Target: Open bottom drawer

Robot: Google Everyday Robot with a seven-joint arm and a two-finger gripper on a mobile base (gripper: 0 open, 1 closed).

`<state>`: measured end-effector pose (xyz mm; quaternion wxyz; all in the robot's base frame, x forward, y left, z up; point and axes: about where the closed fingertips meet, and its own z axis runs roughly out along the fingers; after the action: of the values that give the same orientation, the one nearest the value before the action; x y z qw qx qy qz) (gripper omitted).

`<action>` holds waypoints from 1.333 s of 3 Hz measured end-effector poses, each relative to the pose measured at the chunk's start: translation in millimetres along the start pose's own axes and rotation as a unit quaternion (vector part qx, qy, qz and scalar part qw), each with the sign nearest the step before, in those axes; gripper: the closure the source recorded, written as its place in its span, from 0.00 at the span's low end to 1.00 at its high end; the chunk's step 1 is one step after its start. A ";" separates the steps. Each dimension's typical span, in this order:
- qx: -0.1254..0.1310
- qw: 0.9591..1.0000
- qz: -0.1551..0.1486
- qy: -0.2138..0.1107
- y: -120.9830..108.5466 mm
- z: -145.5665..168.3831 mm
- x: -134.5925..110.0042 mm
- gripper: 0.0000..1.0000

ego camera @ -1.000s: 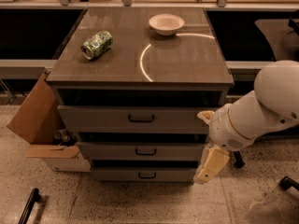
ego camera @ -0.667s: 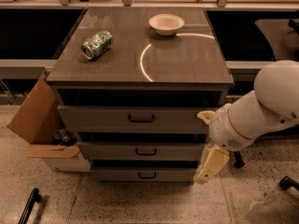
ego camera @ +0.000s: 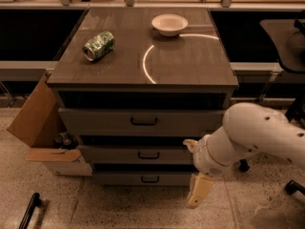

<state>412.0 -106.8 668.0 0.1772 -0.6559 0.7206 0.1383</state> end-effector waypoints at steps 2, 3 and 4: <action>-0.011 0.999 -0.034 -0.010 17.0 132.3 27.4 0.00; -0.011 0.999 -0.034 -0.010 17.0 132.5 27.5 0.00; -0.017 1.000 -0.025 0.001 4.7 164.1 47.6 0.00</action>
Offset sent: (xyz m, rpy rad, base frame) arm -0.0150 0.0471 -0.1870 0.0274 0.0054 0.0849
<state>415.9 -78.1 499.5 0.1689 -0.6766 0.7018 0.1454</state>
